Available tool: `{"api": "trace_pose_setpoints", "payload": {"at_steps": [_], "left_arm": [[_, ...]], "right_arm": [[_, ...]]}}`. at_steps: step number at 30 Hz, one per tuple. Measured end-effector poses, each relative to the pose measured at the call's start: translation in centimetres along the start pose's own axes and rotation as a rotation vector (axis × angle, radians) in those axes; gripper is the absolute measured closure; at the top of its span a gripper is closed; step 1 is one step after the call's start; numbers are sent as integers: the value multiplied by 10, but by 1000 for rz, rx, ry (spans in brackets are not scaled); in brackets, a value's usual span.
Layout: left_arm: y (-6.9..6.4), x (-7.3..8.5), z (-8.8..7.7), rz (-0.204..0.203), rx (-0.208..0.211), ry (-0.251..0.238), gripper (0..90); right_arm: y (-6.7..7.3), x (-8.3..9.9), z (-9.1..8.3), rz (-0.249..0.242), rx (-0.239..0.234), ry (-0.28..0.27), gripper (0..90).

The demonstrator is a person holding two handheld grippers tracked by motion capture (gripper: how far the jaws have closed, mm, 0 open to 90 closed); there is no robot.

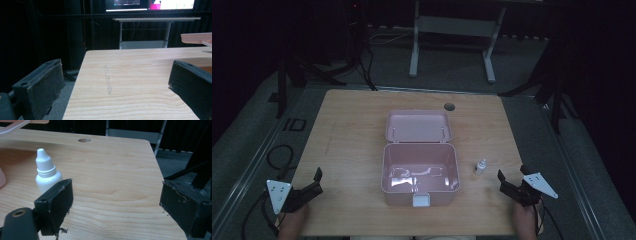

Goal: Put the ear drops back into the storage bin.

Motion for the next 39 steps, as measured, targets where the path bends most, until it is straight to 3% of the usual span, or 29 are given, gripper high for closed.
{"api": "trace_pose_setpoints", "payload": {"at_steps": [7,9,11,19,25,30,35,39], "left_arm": [[0,0,0,-3,-4,-3,4],[0,0,0,-7,11,9,4],[0,0,0,-6,16,4,4],[-1,1,1,2,15,4,4],[0,1,0,-4,15,4,4],[-1,1,0,-3,14,6,4],[-1,1,1,-2,15,6,4],[-1,1,1,-2,16,7,4]], "right_arm": [[1,-1,3,-12,5,40,112],[1,-1,3,8,5,54,112],[0,-1,5,35,-30,91,112],[0,-1,5,25,-26,84,112],[-2,-3,4,27,-53,133,112],[-6,-16,3,8,-95,219,111],[-8,-27,11,-35,-152,437,111],[-4,-32,12,-103,-209,554,111]]}}
Point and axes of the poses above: each handheld gripper's, and its own axes: z roughly forward along the jaws, x roughly out of its underside, y roughly to its left, the point moved 1 cm from there along z, roughly forward along the jaws, and after that the axes turned 7 degrees about -z, right-handed, at the moved point
